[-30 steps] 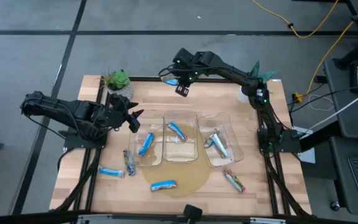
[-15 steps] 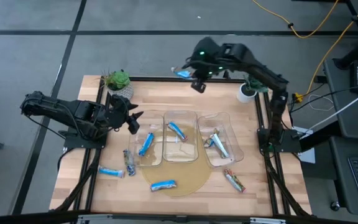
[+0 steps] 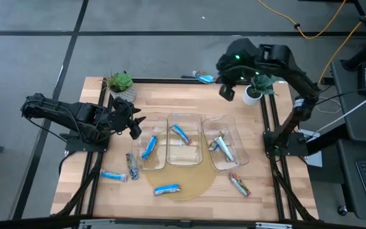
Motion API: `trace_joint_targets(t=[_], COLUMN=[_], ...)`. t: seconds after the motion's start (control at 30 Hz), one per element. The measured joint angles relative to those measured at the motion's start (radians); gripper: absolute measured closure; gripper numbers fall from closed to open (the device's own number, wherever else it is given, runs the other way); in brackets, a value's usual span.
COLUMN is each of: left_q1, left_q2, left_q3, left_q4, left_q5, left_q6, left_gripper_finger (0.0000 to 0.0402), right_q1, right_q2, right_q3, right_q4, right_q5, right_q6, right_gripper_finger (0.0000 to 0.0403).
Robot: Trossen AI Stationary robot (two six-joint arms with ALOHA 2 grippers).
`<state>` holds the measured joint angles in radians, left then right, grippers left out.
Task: Pick and place Granola Bars by type
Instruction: Put the yellow granola bar into the right transparent bin
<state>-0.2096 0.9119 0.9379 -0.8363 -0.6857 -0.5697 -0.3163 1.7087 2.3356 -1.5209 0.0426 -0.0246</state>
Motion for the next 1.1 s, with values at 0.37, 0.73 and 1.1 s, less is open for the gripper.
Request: trace_joint_targets(t=[0.37, 0.73, 1.1], left_q1=[0.0, 0.0, 0.0], left_q2=[0.0, 0.0, 0.0], left_q3=[0.0, 0.0, 0.0], left_q4=[0.0, 0.001, 0.0], left_q5=[0.0, -0.015, -0.038], left_q6=[0.008, 0.027, 0.042], left_gripper_finger=[0.0221, 0.0221, 0.0221], right_q1=[0.09, 0.127, 0.222], right_q2=[-0.261, -0.593, -0.677], right_q3=[-0.341, -0.866, -1.127], right_q4=[0.047, 0.279, 0.355], right_q5=[0.011, -0.014, -0.037], right_q6=[0.128, 0.304, 0.462], right_gripper_finger=[0.0389, 0.0391, 0.0392])
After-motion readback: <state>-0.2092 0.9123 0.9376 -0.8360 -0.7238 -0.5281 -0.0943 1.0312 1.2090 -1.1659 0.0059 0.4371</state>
